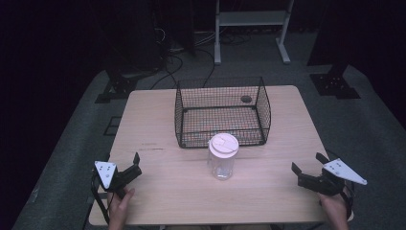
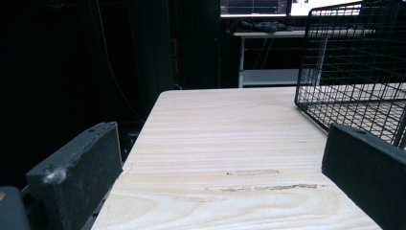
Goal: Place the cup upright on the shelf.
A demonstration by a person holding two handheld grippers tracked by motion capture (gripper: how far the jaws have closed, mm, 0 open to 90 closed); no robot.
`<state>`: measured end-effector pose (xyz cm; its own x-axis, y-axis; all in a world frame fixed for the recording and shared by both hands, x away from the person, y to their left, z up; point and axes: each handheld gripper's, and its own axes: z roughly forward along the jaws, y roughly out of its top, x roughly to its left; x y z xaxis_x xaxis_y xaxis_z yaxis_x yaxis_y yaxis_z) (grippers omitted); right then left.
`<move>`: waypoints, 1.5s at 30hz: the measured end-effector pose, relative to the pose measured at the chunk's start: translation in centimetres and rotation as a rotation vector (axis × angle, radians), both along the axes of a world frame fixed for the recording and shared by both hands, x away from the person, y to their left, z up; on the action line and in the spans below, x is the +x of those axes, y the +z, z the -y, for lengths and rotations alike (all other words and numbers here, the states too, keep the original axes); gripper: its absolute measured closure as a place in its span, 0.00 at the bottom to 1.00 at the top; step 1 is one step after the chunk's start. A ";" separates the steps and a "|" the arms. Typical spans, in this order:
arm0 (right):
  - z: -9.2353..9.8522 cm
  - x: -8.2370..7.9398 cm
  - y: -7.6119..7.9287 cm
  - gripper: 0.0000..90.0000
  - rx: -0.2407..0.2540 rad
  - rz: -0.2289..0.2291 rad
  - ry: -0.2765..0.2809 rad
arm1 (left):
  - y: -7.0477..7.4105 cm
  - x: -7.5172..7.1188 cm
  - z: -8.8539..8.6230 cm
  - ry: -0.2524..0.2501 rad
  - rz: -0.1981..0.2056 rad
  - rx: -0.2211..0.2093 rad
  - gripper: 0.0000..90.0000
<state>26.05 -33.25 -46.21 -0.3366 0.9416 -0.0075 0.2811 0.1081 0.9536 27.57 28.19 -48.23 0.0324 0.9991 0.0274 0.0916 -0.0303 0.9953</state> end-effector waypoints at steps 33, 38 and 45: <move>-6.2 0.0 2.9 0.03 -0.100 0.036 0.213 | 0.0 -0.1 0.0 -0.004 0.005 0.005 0.00; -7.0 -0.2 3.2 0.03 -0.106 0.046 0.236 | 0.0 -0.1 0.0 -0.007 0.006 0.004 0.00; -9.6 -0.2 3.5 0.03 -0.124 0.060 0.312 | 0.0 -0.1 0.1 -0.008 0.006 0.008 0.00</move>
